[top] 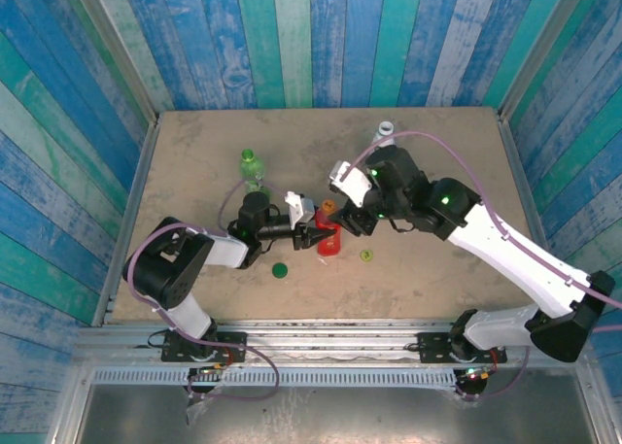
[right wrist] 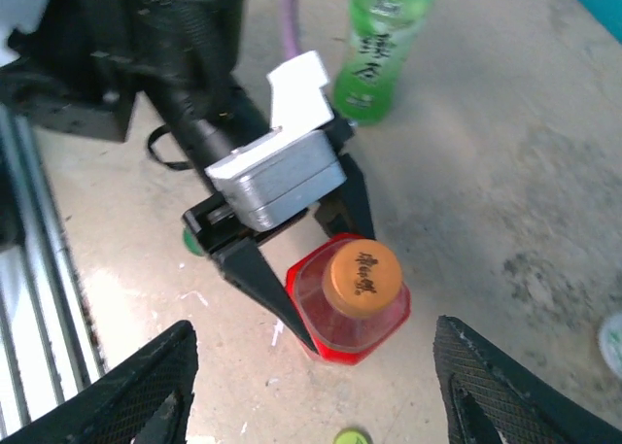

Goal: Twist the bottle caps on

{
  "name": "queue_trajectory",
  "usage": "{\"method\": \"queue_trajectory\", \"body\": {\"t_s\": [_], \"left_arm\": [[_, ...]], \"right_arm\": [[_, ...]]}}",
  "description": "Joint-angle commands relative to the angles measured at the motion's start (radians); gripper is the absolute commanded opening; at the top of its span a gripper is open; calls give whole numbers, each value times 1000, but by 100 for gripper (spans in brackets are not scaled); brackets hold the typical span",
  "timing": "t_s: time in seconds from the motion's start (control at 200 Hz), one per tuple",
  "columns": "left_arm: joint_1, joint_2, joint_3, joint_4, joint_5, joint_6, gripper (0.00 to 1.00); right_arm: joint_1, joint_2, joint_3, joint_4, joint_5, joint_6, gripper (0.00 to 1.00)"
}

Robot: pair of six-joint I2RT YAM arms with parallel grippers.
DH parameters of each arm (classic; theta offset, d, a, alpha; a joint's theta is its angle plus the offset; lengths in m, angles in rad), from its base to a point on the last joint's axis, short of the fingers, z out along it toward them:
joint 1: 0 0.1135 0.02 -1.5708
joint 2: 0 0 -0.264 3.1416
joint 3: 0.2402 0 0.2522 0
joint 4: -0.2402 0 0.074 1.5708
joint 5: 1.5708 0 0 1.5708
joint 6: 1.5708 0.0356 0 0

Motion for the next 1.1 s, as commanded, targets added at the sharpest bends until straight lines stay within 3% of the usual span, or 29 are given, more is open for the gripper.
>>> {"method": "queue_trajectory", "body": {"t_s": [0.0, 0.155, 0.36, 1.091], "left_arm": [[-5, -15, -9, -151, 95, 21, 55], [-7, -15, 6, -172, 154, 21, 55], [-5, -39, 4, -218, 151, 65, 56], [-6, -52, -6, -194, 102, 44, 56]], "right_arm": [[-45, -4, -65, 41, -242, -282, 63], [-107, 45, -69, 34, -325, -405, 56], [-138, 127, -21, -14, -380, -458, 52], [-147, 219, 27, -64, -394, -418, 24]]}}
